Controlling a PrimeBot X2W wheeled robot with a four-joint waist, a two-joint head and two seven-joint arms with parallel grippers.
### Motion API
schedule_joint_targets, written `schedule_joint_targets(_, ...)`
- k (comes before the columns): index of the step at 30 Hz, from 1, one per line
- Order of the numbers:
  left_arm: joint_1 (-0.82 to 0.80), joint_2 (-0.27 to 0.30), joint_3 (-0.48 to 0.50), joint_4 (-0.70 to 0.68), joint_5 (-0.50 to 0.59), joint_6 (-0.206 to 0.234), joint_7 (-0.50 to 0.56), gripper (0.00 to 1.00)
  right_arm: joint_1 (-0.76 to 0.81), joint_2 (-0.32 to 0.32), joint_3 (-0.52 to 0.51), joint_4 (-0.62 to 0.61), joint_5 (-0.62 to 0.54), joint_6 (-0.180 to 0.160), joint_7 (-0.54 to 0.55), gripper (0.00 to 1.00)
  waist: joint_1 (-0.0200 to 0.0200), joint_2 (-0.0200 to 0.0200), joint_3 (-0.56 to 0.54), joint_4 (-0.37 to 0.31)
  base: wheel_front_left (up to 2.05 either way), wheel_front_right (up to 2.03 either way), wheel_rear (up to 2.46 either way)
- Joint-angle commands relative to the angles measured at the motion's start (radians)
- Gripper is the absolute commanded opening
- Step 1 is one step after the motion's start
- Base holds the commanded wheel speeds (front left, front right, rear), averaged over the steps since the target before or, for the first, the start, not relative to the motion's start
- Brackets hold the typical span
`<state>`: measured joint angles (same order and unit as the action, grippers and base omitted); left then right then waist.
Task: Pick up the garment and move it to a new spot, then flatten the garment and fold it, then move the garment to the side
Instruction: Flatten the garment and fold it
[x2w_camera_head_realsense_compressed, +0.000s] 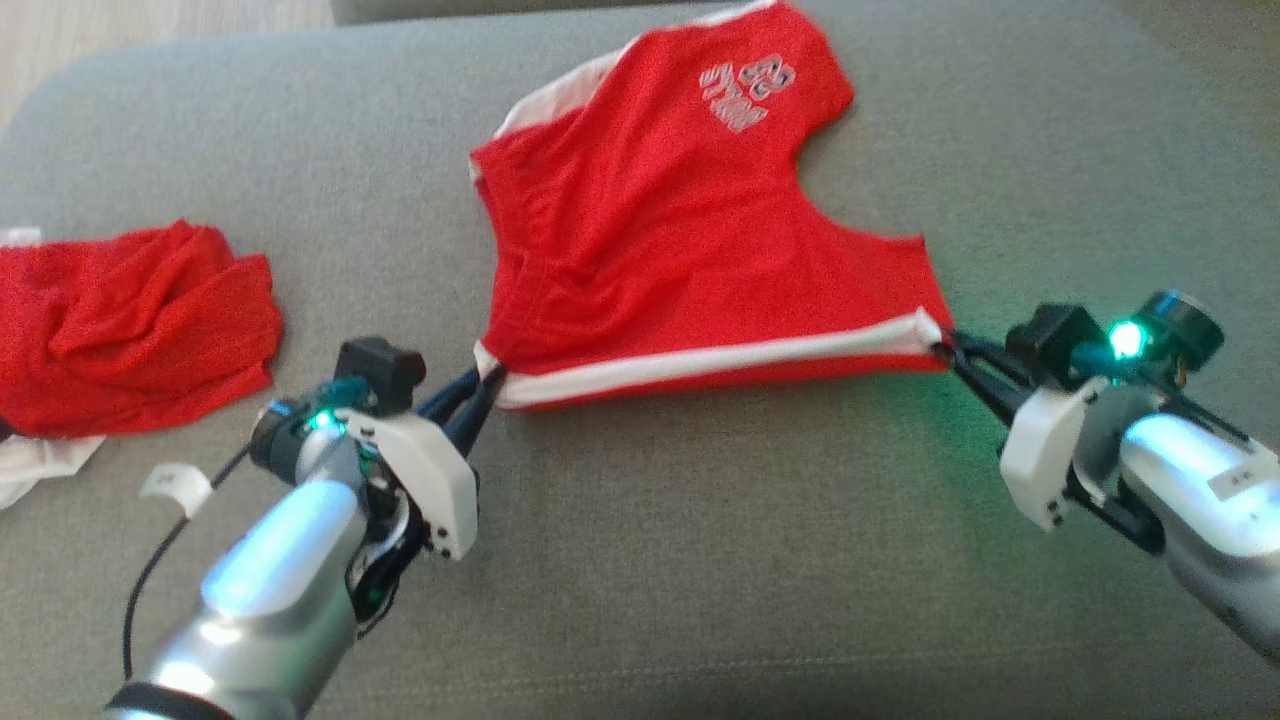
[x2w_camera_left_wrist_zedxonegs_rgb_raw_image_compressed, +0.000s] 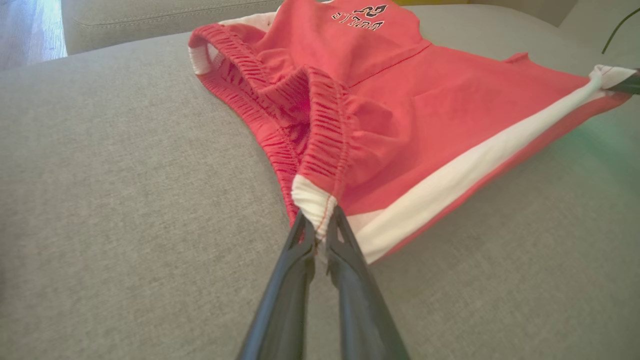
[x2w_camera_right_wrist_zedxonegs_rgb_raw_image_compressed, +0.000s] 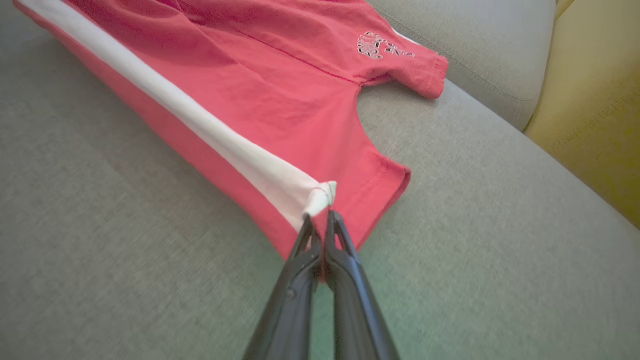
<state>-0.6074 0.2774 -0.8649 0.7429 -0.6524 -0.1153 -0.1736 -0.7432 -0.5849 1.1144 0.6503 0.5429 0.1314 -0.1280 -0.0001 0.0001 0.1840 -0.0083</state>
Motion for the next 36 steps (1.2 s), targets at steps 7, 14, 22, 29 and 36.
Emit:
schedule_joint_targets(7, 0.036, 0.033, 0.005, -0.032, -0.003, 0.005, -0.003, 0.00, 0.016, -0.128, 0.137, -0.087, 0.140, -0.001, 0.048, 0.00, 0.0001, -0.0001, -0.069, -0.020, 0.00, 0.00, 0.00)
schedule_joint_targets(14, 0.104, 0.035, -0.018, -0.064, -0.019, 0.004, 0.008, 0.00, 0.056, -0.203, 0.163, -0.155, 0.200, -0.001, 0.088, 0.00, 0.0001, -0.0001, -0.122, -0.018, 0.00, 0.00, 0.00)
schedule_joint_targets(22, 0.196, 0.054, -0.032, -0.127, -0.046, 0.013, 0.023, 0.00, 0.130, -0.264, 0.165, -0.243, 0.273, -0.001, 0.168, 0.00, 0.0001, -0.0001, -0.182, -0.028, 0.00, 0.00, 0.00)
schedule_joint_targets(29, 0.274, 0.115, -0.049, -0.257, -0.072, 0.011, 0.062, 0.00, 0.166, -0.358, 0.166, -0.360, 0.347, -0.001, 0.232, 0.00, 0.0001, -0.0001, -0.202, -0.040, 0.00, 0.00, 0.00)
schedule_joint_targets(36, 0.286, 0.167, -0.087, -0.380, -0.074, 0.002, 0.135, 0.00, 0.166, -0.411, 0.166, -0.424, 0.347, -0.001, 0.264, 0.00, 0.0001, -0.0001, -0.187, -0.033, 0.00, 0.00, 0.00)
